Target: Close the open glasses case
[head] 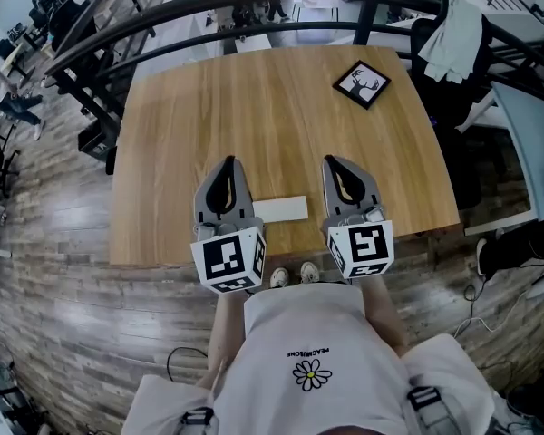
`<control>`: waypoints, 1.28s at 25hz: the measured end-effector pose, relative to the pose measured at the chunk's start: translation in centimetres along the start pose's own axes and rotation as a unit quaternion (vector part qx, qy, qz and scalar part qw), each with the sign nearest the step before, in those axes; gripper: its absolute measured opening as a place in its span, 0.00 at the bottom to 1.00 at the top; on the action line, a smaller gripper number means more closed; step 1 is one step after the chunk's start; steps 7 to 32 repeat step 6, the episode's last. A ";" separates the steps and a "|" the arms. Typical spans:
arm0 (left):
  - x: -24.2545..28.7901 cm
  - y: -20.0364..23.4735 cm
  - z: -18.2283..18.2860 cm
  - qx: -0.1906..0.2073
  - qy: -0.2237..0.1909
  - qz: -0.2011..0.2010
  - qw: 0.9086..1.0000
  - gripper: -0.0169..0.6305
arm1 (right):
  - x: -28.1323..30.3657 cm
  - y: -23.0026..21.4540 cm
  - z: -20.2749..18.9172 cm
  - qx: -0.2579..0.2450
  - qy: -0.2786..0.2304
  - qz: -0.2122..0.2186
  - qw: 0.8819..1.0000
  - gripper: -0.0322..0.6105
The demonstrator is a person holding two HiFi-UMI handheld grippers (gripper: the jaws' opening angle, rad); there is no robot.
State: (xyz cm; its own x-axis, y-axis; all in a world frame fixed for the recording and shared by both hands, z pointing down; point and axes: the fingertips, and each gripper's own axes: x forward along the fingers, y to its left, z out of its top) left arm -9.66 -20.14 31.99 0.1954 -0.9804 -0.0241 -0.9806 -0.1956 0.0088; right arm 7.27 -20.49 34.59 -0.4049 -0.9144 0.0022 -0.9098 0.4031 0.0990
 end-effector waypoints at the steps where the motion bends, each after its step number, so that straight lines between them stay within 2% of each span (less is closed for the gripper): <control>1: 0.0 0.0 0.0 0.000 0.000 0.001 1.000 0.05 | 0.0 0.0 0.0 -0.001 0.000 0.000 1.000 0.06; 32: -0.2 -0.2 0.3 0.002 -0.007 -0.005 1.000 0.05 | -0.1 0.0 0.0 -0.002 -0.001 0.000 1.000 0.06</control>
